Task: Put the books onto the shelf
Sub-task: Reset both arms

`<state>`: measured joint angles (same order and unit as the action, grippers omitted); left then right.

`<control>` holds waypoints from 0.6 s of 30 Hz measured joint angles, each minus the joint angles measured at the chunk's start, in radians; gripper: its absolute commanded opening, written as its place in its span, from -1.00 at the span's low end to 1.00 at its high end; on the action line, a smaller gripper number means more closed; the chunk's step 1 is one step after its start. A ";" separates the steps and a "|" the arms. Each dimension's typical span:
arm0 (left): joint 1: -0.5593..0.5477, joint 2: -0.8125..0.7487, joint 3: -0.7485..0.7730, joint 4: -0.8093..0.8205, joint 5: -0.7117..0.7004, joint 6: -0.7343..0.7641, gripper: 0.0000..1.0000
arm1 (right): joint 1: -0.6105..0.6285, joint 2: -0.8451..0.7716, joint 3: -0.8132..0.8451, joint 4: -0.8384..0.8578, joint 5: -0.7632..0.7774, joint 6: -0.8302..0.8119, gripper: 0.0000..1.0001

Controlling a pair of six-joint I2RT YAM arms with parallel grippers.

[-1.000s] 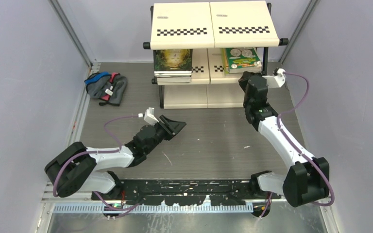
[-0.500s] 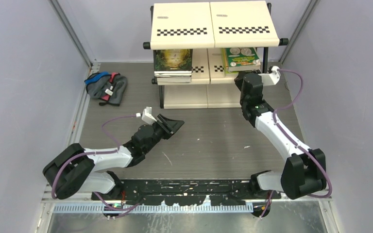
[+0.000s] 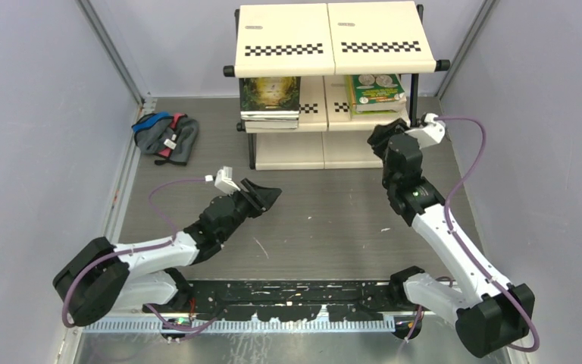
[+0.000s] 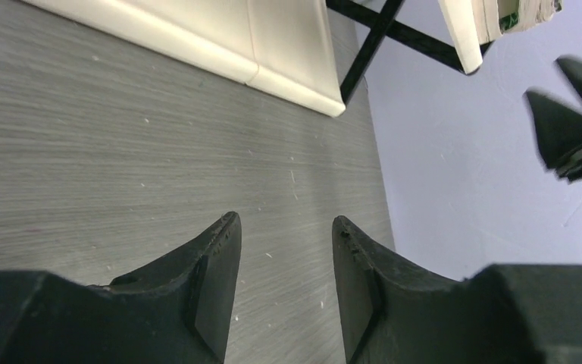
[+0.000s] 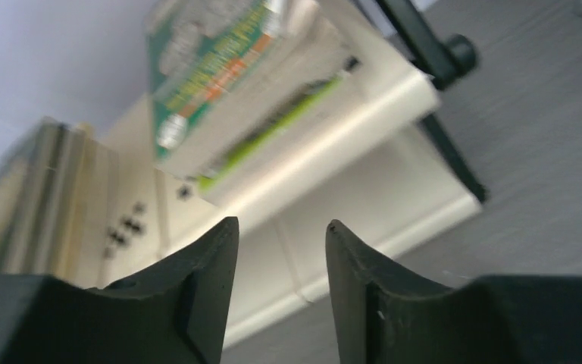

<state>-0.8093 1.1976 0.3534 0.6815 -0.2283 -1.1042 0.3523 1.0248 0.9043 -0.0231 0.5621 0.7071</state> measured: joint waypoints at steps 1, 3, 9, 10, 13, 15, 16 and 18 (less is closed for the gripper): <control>0.000 -0.022 -0.001 -0.019 -0.019 0.020 0.00 | 0.000 -0.016 -0.026 -0.018 0.016 -0.031 0.28; 0.000 -0.055 -0.001 -0.053 -0.061 0.065 0.05 | 0.000 -0.045 -0.082 -0.037 0.052 -0.080 0.41; 0.000 -0.084 -0.001 -0.157 -0.220 0.202 0.14 | 0.000 -0.093 -0.222 -0.089 0.184 -0.175 0.98; 0.000 -0.085 0.000 -0.176 -0.251 0.229 0.15 | 0.000 -0.096 -0.235 -0.092 0.207 -0.180 0.99; 0.000 -0.087 0.006 -0.227 -0.338 0.310 0.18 | 0.000 -0.090 -0.248 -0.117 0.287 -0.182 0.99; 0.000 -0.087 0.024 -0.266 -0.396 0.358 0.23 | 0.000 -0.076 -0.245 -0.137 0.339 -0.171 0.99; 0.000 -0.087 0.039 -0.286 -0.430 0.385 0.30 | 0.000 -0.066 -0.244 -0.148 0.364 -0.162 0.99; 0.002 -0.087 0.064 -0.296 -0.496 0.450 0.49 | 0.000 -0.045 -0.240 -0.171 0.403 -0.147 0.99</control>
<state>-0.8070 1.1107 0.4179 0.3855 -0.7246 -0.6544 0.3523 0.9794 0.6640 -0.1936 0.9653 0.5602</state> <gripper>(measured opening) 0.639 0.996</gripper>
